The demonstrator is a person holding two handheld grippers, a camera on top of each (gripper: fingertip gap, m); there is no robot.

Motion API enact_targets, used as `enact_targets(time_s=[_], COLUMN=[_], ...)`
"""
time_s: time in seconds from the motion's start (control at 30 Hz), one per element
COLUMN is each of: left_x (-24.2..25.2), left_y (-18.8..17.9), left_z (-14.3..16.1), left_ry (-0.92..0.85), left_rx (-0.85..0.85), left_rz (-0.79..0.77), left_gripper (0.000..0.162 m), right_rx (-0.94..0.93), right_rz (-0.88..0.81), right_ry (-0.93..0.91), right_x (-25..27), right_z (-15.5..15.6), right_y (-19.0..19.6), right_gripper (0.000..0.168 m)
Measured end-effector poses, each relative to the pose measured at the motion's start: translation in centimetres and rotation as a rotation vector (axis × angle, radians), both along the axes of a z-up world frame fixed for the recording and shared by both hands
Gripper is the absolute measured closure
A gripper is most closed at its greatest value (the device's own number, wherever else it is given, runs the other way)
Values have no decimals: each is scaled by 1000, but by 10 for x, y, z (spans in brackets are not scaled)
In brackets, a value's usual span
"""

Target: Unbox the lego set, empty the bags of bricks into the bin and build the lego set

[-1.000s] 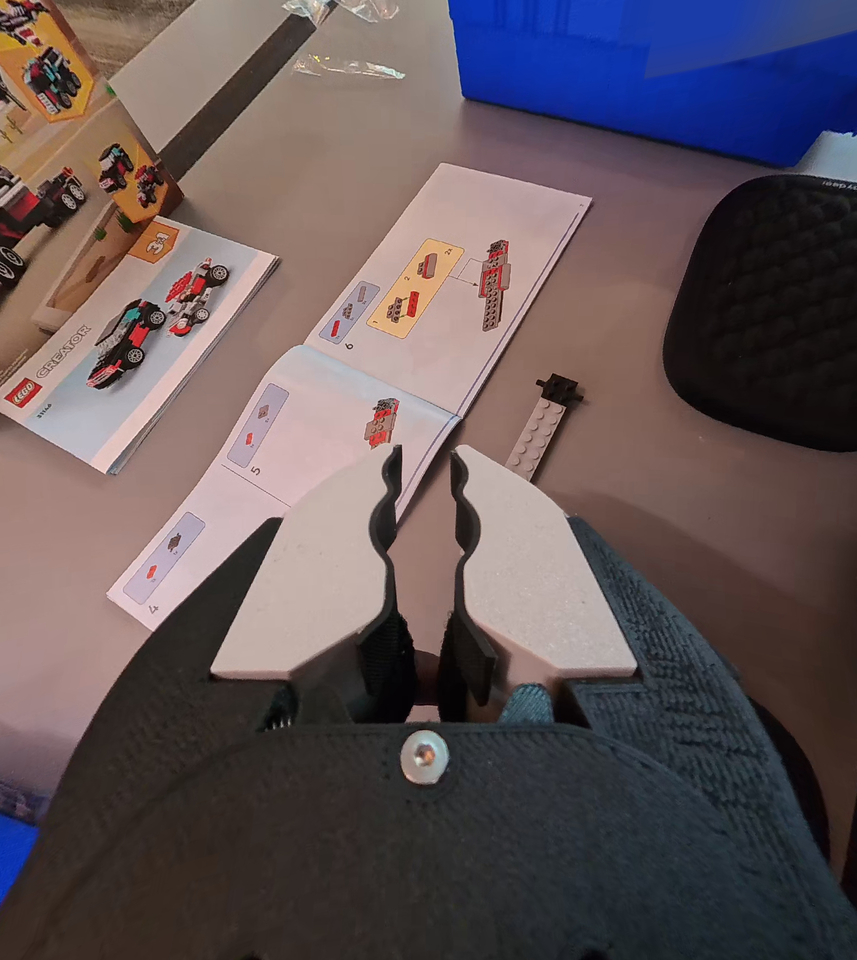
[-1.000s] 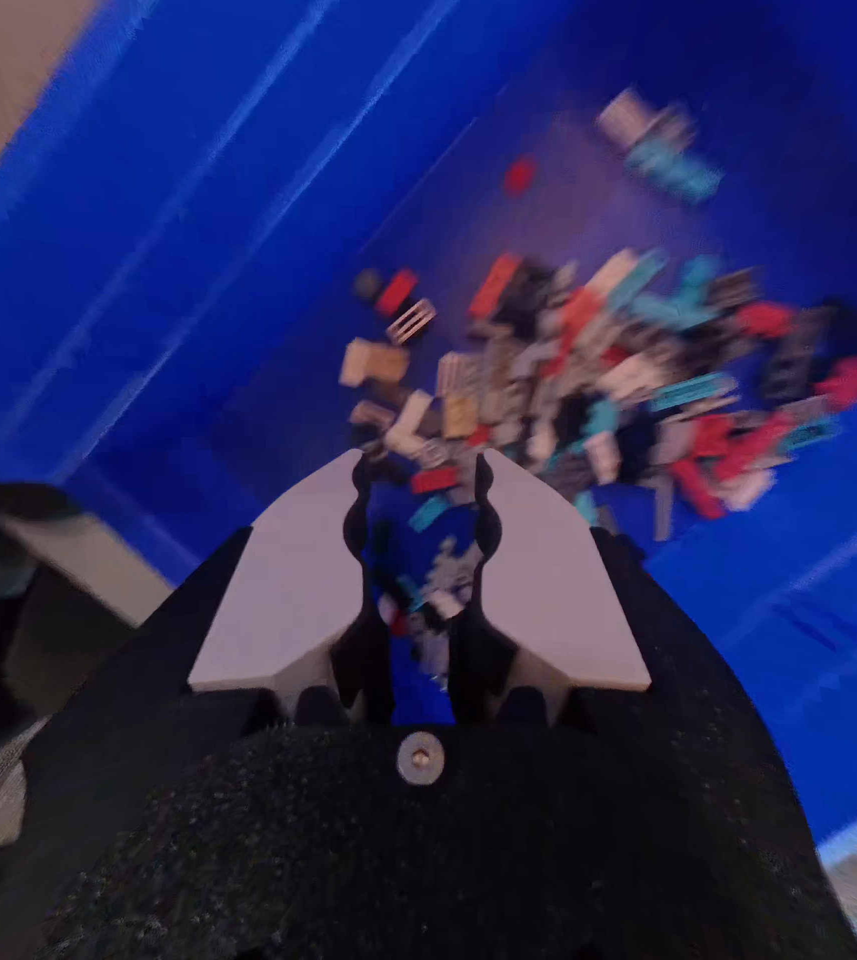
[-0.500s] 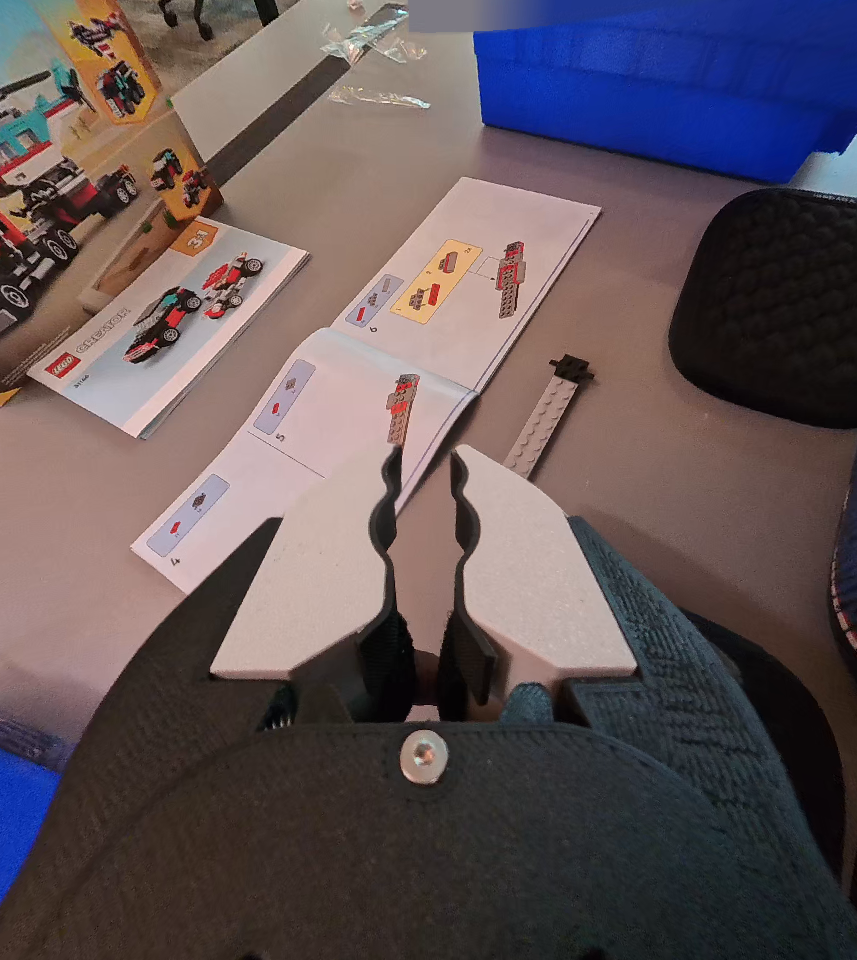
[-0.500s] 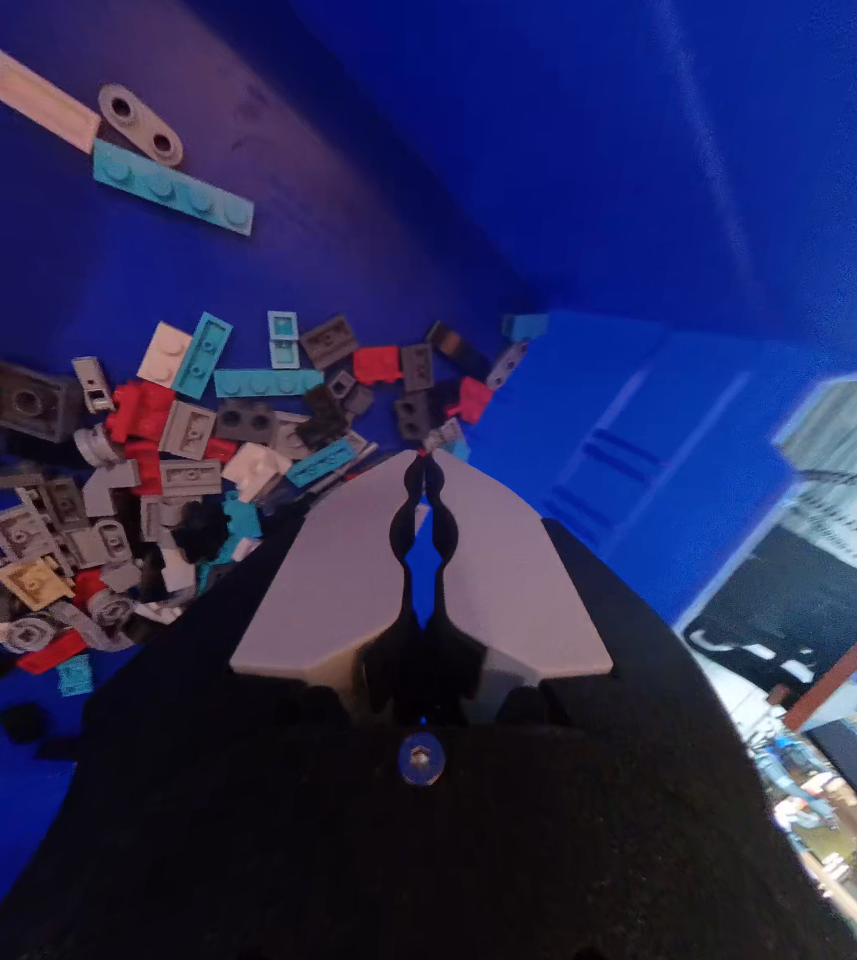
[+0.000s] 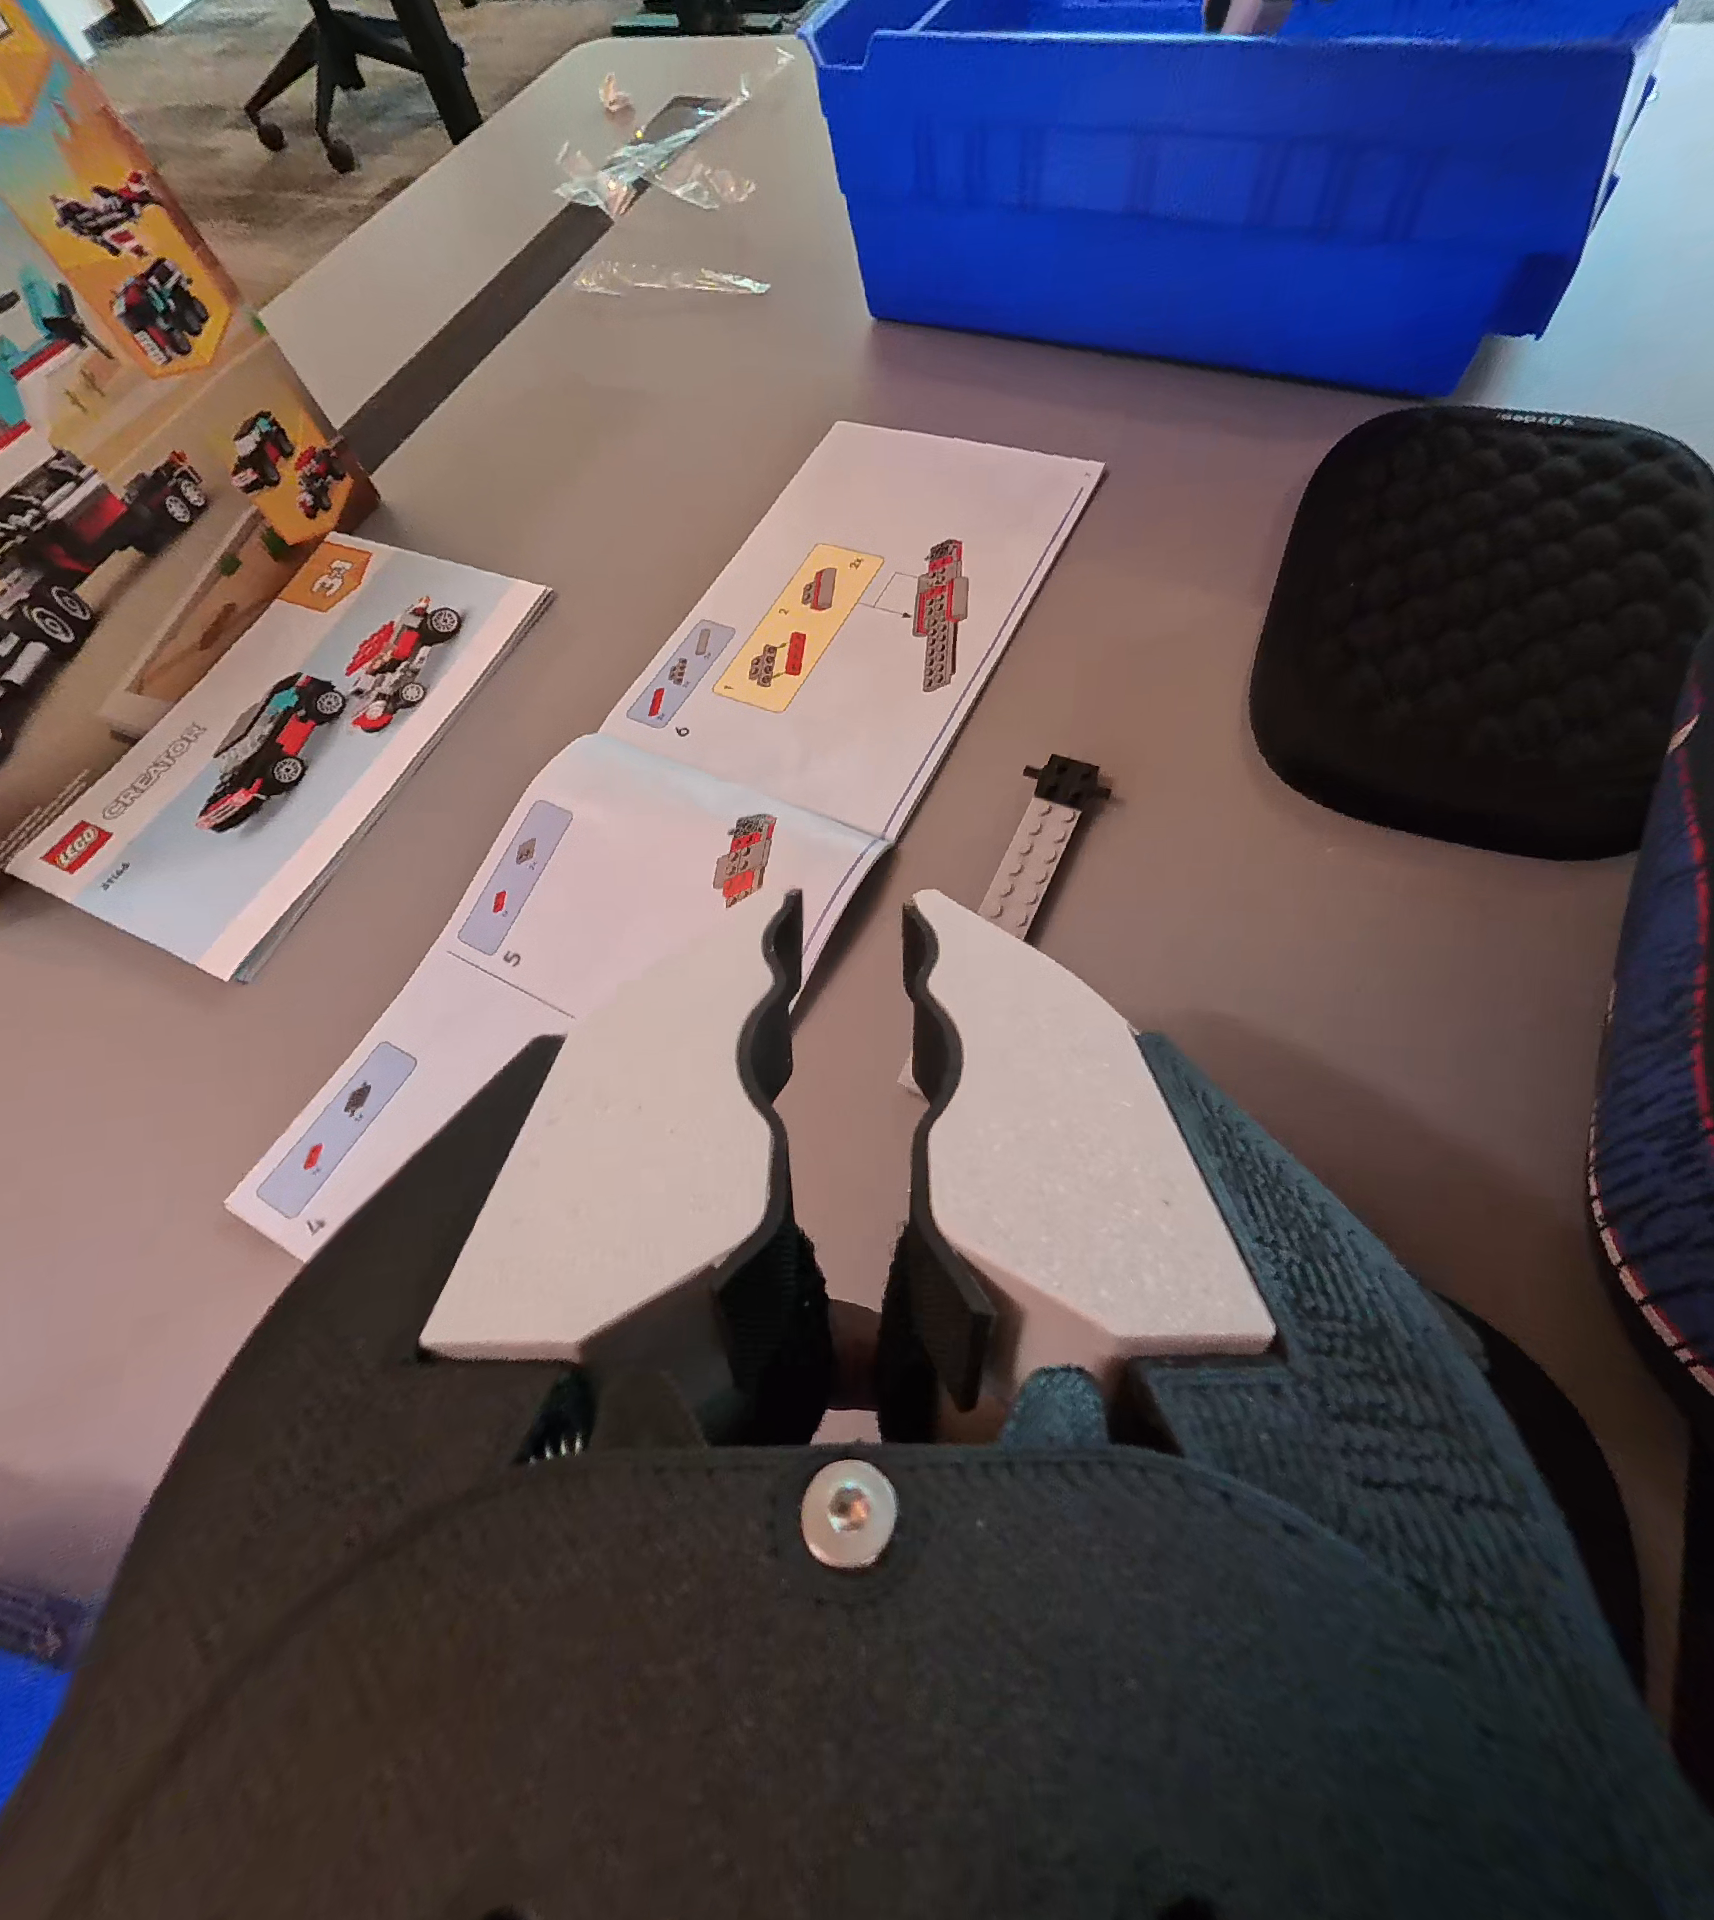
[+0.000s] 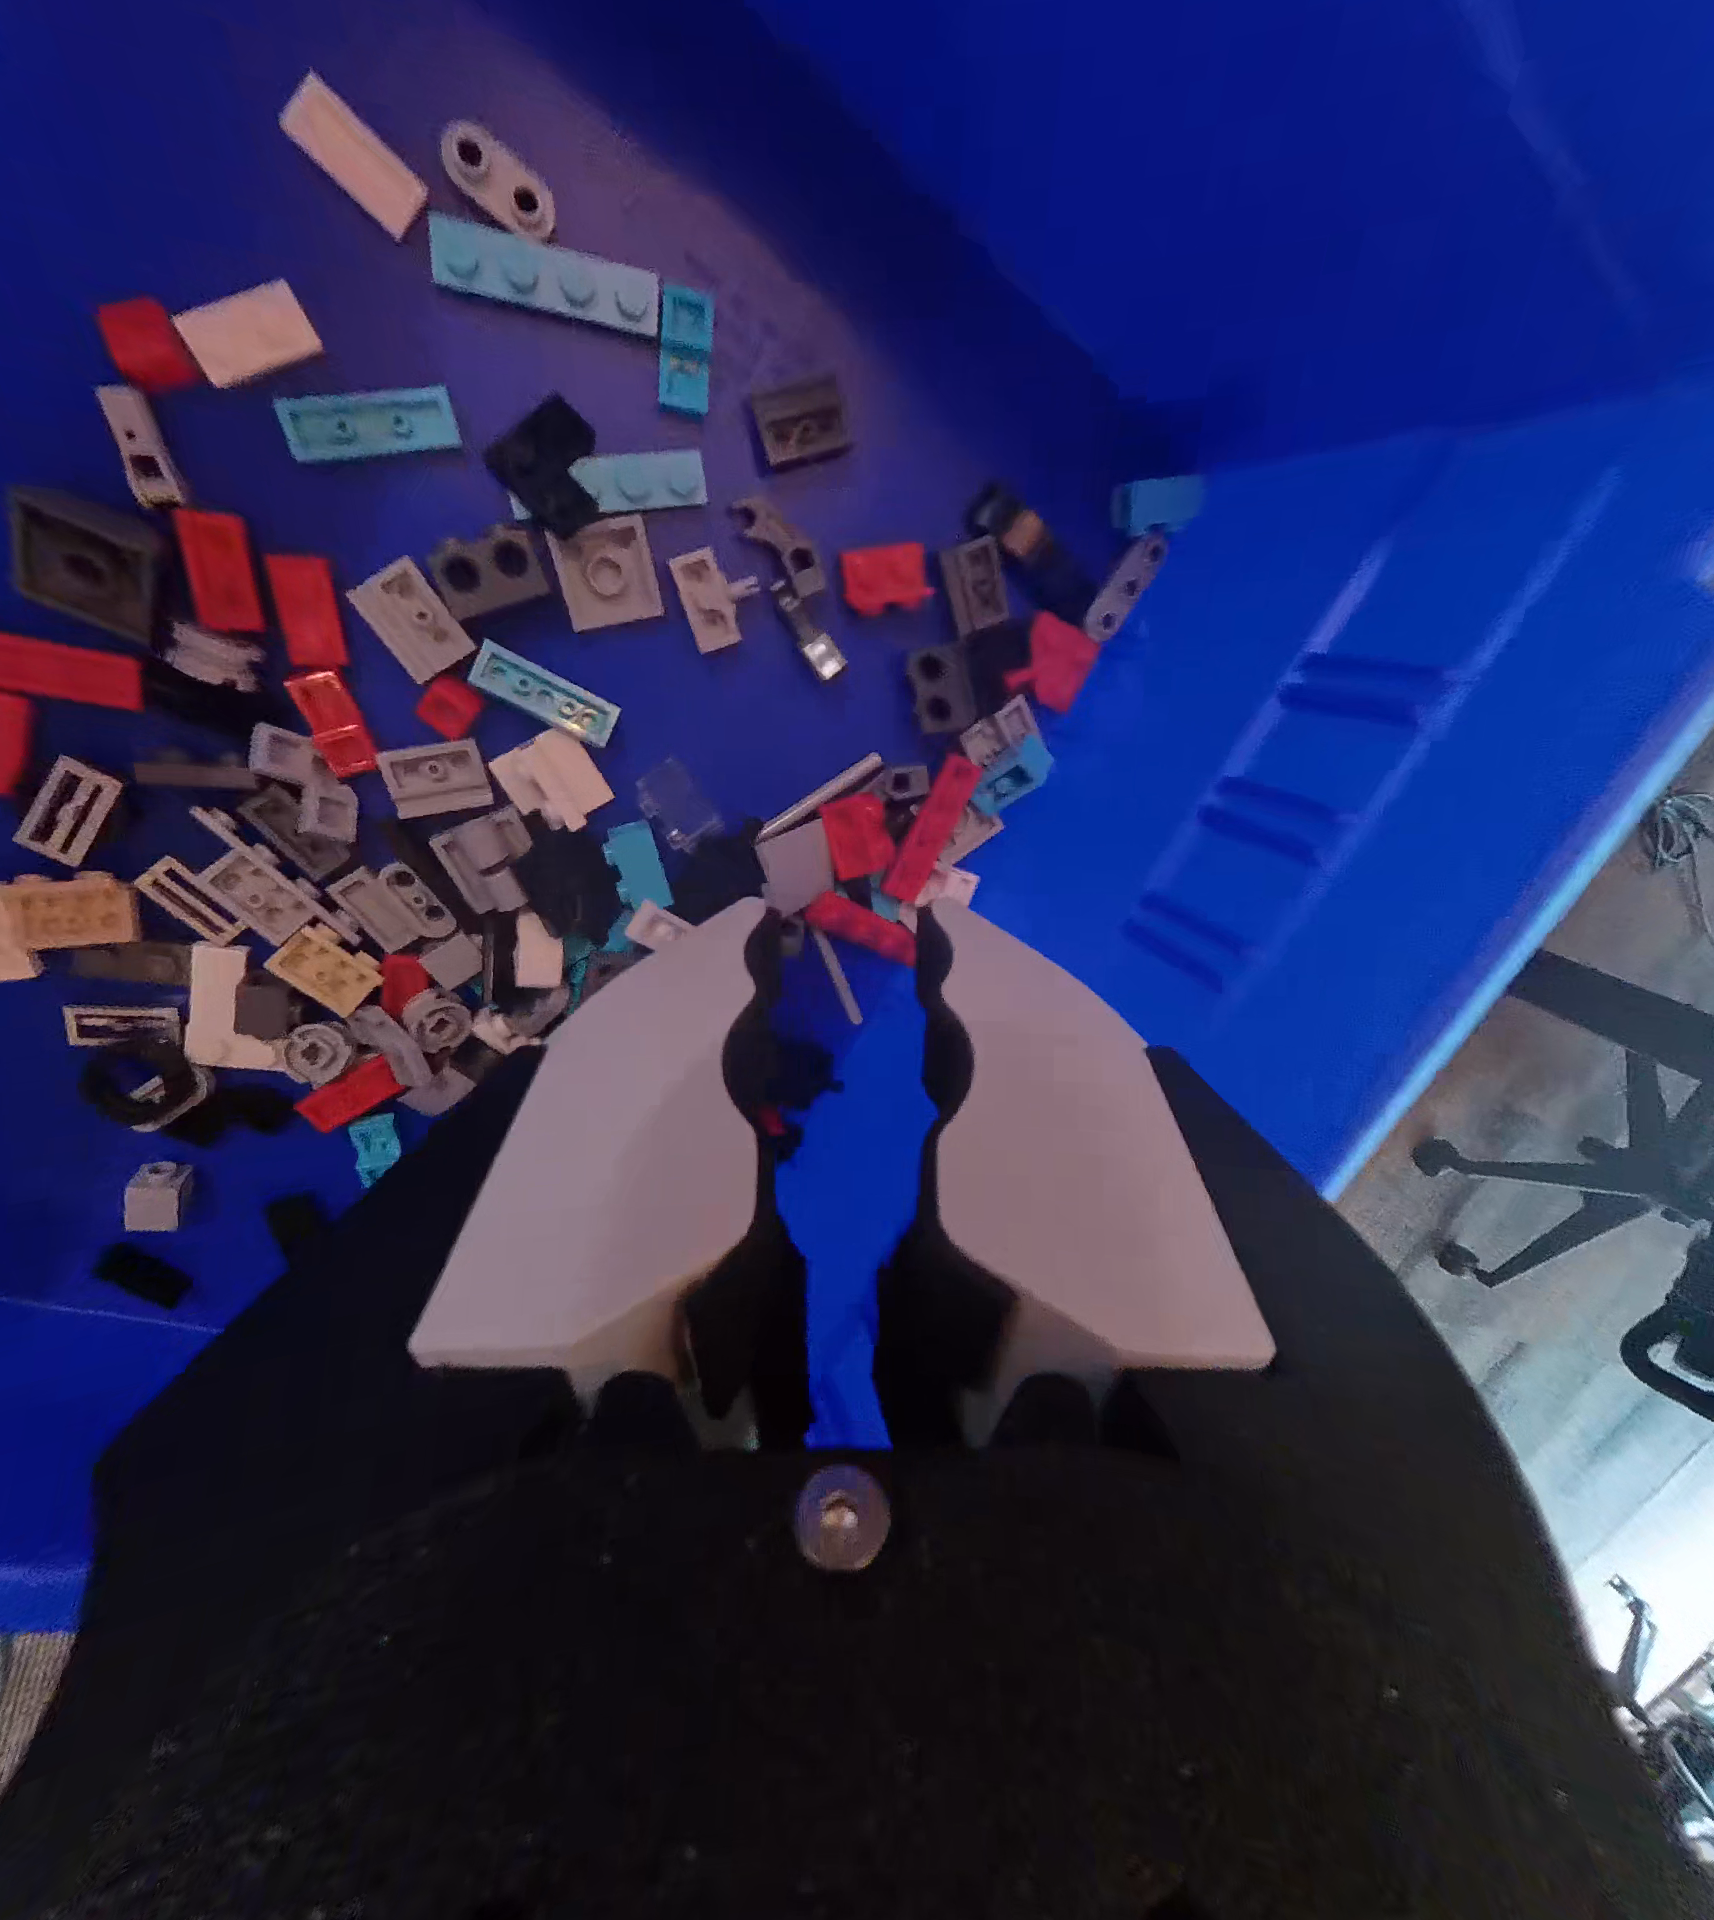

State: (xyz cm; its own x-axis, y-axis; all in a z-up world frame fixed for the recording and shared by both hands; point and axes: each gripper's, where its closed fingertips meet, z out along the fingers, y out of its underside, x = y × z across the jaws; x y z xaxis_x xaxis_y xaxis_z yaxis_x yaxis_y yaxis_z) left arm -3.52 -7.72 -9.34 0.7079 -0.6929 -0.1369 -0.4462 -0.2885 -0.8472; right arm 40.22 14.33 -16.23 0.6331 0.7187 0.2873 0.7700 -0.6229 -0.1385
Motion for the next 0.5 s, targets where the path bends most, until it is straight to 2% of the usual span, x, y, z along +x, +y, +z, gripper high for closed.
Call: enact_targets(time_s=[0.2, 0.4, 0.5], left_x=[2, 4, 9], left_y=[-4, 0, 3], left_z=[1, -3, -2], left_ry=[-2, 6, 18], left_rx=[1, -21, -23], left_rz=[1, -10, -27], left_gripper=[144, 143, 143], right_rx=[-9, -97, -117], right_rz=[-15, 41, 89], right_ry=[-17, 175, 336], right_x=[2, -27, -54], right_z=[-14, -27, -16], right_y=[5, -5, -16], right_gripper=[149, 156, 155])
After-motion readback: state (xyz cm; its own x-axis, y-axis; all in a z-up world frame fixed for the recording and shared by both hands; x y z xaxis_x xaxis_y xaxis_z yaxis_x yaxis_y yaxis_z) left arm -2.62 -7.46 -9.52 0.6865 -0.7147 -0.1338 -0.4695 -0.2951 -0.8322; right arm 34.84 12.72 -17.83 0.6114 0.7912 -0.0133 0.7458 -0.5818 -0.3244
